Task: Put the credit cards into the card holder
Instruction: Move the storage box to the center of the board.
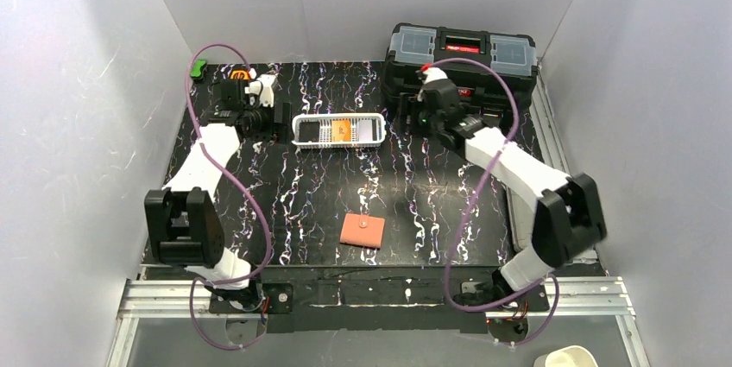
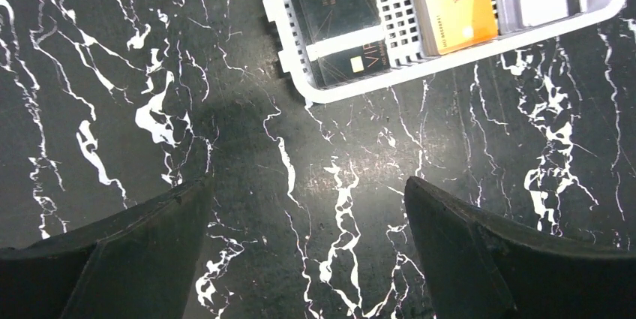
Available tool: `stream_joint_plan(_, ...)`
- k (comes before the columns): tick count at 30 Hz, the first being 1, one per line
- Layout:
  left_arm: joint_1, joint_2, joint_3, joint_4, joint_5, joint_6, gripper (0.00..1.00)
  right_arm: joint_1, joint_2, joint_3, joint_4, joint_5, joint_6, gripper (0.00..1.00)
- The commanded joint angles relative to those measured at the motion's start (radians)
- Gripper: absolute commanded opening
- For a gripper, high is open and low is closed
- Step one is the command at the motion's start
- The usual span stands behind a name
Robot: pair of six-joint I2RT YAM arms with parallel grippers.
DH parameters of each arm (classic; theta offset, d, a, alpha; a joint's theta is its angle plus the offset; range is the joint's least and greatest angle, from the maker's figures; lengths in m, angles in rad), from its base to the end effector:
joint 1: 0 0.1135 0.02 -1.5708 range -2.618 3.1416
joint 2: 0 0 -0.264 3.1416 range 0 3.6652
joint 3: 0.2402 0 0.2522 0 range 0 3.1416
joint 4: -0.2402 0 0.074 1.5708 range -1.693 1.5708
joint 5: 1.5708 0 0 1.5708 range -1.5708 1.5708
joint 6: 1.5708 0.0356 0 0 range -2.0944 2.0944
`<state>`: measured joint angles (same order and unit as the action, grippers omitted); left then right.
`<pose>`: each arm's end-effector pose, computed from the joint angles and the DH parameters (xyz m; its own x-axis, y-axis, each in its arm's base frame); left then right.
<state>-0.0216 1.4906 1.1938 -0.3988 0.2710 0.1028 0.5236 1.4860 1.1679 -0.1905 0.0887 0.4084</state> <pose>0.3335 -0.0167 0.2930 -0.6141 0.1122 -0.7812 0.2908 0.9524 -0.0919 0.3001 0.1696 0.3036 -0.5582 0.1345 -0.8187 -0.2281 0.9239 0.3073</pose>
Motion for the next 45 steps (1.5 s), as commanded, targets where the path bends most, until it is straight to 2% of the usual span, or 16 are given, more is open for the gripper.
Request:
stream_joint_plan(1, 0.003, 0.056, 0.089, -0.125, -0.013, 0.0, 0.99, 0.039, 0.18, 0.164, -0.078, 0.072, -0.022, 0.74)
stream_joint_plan(10, 0.003, 0.028, 0.062, -0.167, -0.014, 0.091, 0.99, 0.044, 0.428, 0.382, -0.098, 0.049, -0.029, 0.71)
stream_joint_plan(14, 0.004, 0.011, 0.061, -0.194, 0.0, 0.119, 0.99, 0.044, 0.49, 0.428, -0.082, 0.03, -0.034, 0.67)
stream_joint_plan(17, 0.004, 0.007, 0.058, -0.178, -0.041, 0.125, 0.99, 0.044, 0.537, 0.459, -0.076, 0.029, -0.034, 0.63)
stream_joint_plan(21, 0.004, 0.003, 0.065, -0.177, -0.061, 0.123, 0.95, 0.044, 0.592, 0.499, -0.085, 0.023, -0.033, 0.56)
stream_joint_plan(39, 0.003, -0.035, 0.064, -0.179, -0.1, 0.14, 0.94, 0.044, 0.608, 0.426, -0.058, -0.007, 0.019, 0.44)
stream_joint_plan(45, 0.003, -0.04, 0.055, -0.178, -0.1, 0.141, 0.94, 0.044, 0.598, 0.394, -0.048, 0.0, 0.041, 0.43)
